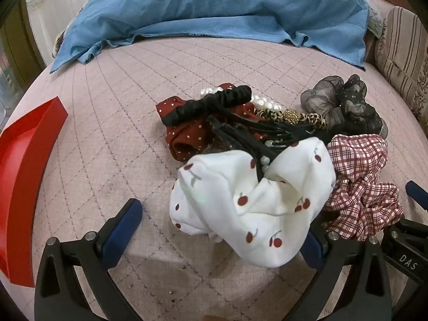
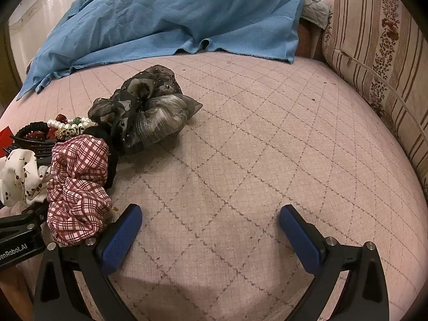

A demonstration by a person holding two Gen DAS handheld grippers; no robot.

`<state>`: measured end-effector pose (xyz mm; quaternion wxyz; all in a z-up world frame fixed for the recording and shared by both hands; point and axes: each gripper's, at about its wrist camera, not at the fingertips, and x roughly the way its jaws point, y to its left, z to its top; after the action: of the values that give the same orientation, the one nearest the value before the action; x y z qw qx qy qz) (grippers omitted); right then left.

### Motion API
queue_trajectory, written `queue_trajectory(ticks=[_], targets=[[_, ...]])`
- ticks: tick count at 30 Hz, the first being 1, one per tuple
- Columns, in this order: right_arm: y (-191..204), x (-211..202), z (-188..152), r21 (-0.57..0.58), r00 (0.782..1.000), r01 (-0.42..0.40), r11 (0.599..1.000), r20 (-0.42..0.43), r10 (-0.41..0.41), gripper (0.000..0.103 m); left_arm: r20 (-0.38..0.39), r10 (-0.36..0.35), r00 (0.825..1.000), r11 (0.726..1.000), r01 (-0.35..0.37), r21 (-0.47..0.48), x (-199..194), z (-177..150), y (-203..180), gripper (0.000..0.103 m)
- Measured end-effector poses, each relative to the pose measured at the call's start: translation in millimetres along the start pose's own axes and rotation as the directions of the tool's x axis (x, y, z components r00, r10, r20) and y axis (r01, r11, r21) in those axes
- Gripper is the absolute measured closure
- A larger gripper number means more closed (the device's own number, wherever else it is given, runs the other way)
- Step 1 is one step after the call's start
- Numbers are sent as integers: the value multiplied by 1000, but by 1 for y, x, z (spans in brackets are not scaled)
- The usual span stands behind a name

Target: Organize jewelry

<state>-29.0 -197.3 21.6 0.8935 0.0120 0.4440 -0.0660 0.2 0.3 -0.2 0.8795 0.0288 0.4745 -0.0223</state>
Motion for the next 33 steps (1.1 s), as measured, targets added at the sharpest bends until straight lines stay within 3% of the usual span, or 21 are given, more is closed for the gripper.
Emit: queue_trajectory(ticks=[27, 33], targets=[[-9, -1, -3, -2, 1000, 1, 1000, 3, -1, 0, -1, 5, 1000, 1000, -5, 6, -3, 1, 0, 0], [-9, 1, -4, 9, 1000, -19, 1000, -17, 20, 0, -59, -45, 997, 995, 50, 84, -8, -1, 2, 0]])
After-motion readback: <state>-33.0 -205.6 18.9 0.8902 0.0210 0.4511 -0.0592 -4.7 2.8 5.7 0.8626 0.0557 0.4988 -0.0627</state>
